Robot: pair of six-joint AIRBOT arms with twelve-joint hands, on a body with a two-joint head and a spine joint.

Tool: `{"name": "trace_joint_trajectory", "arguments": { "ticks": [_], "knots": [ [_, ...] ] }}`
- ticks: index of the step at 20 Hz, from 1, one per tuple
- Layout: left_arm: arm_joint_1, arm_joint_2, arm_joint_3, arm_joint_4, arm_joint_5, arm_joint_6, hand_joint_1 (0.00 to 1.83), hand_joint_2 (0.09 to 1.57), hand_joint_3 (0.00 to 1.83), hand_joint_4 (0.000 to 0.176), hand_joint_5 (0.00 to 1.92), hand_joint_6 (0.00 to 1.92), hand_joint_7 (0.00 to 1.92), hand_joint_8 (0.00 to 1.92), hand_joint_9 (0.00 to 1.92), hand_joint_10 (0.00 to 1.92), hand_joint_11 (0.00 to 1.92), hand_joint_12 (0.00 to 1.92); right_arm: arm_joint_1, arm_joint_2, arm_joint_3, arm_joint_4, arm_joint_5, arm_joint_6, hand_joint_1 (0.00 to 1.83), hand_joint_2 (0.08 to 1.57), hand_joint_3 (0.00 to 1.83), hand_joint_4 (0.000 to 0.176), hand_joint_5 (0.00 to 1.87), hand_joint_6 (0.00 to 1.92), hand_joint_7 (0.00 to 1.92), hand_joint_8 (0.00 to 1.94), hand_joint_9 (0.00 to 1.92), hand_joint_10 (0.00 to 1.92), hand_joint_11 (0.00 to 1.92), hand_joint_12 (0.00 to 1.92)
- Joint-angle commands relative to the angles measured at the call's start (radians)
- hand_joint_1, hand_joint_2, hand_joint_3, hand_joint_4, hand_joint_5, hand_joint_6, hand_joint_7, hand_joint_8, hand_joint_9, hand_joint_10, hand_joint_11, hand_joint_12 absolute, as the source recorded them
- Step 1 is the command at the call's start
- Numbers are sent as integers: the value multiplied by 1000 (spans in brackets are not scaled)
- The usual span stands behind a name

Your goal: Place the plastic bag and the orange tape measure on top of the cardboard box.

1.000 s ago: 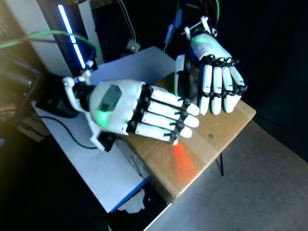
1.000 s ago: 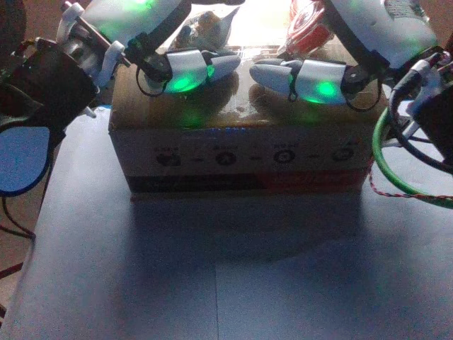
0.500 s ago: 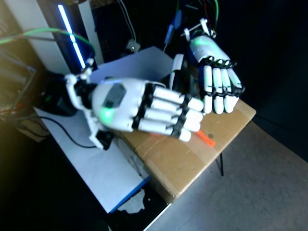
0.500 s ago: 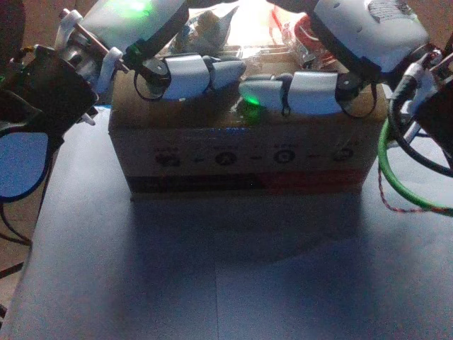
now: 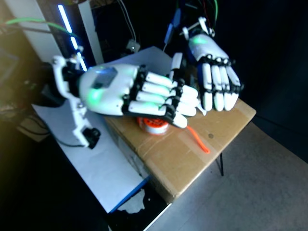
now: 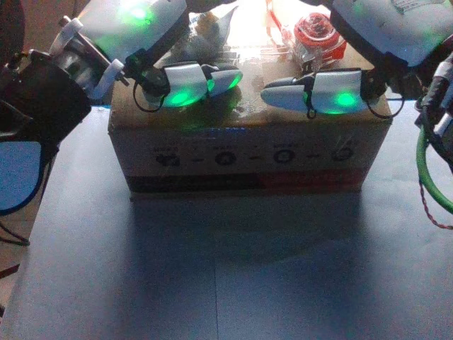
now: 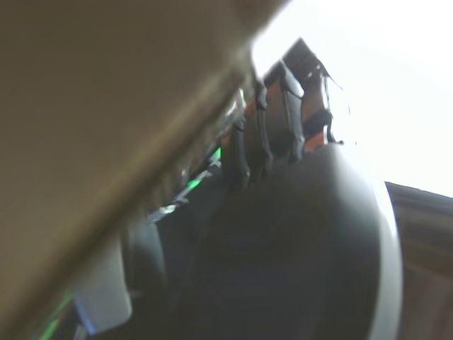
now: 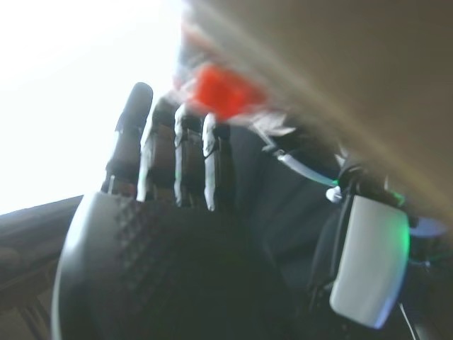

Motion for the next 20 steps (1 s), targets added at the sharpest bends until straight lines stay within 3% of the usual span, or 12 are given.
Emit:
{"name": "trace_joint_trajectory", "arguments": {
  "ticks": [1,2,4,7,9,10,11,14,15,16,18,20],
  "knots": [
    [-9,6,-3,22,77,17,840,942,0,13,424,4,240,1,180,2,0,1211,14,4,-5,-42,-106,-1,745,822,0,0,376,9,269,2,201,61,0,1037],
    [-9,11,-8,26,80,17,841,934,0,5,428,4,251,5,179,2,0,1195,14,14,-13,-45,-104,-11,738,819,0,7,380,10,288,6,225,76,0,1107],
    [-8,35,-38,46,97,17,863,919,0,32,414,1,214,0,90,2,0,932,14,52,-62,-45,-103,-94,695,831,3,0,362,1,294,4,219,79,0,1067],
    [-9,87,-101,89,141,18,746,925,0,24,353,1,183,3,75,11,0,928,14,106,-119,-54,-104,-139,655,824,0,0,345,3,290,3,208,111,0,1150],
    [-8,122,-134,107,160,18,752,923,0,4,369,7,189,4,66,6,0,956,14,135,-147,-74,-104,-139,588,847,3,3,304,1,230,2,146,111,0,868],
    [-8,139,-152,117,169,18,739,936,1,21,334,2,144,1,17,6,0,562,14,153,-163,-86,-104,-139,600,854,2,0,307,2,231,3,143,104,0,752],
    [-8,154,-168,128,177,18,734,932,0,28,331,2,138,0,13,4,0,440,13,170,-179,-96,-105,-139,633,854,2,0,310,3,229,1,136,99,0,741],
    [4,209,-230,169,217,18,711,898,0,50,306,2,96,13,0,0,0,41,10,225,-233,-126,-113,-139,661,840,0,17,351,18,260,7,166,131,0,1115],
    [16,231,-257,182,243,18,691,892,0,38,325,9,113,16,8,3,40,26,2,245,-255,-126,-120,-139,671,840,0,11,365,23,274,7,173,159,0,1216],
    [29,253,-281,193,269,18,677,890,1,41,338,4,133,1,33,8,1,439,-10,259,-269,-126,-133,-139,663,847,1,12,362,22,268,3,152,174,0,1205],
    [46,288,-317,197,314,18,606,874,0,66,301,4,127,1,45,15,0,371,-46,298,-302,-126,-165,-139,670,856,0,0,372,37,307,8,85,421,0,1136],
    [66,313,-342,197,353,18,657,886,2,6,336,5,165,2,80,12,0,729,-73,328,-328,-126,-192,-139,728,877,3,0,362,61,329,8,6,652,0,1039]
  ]
}}
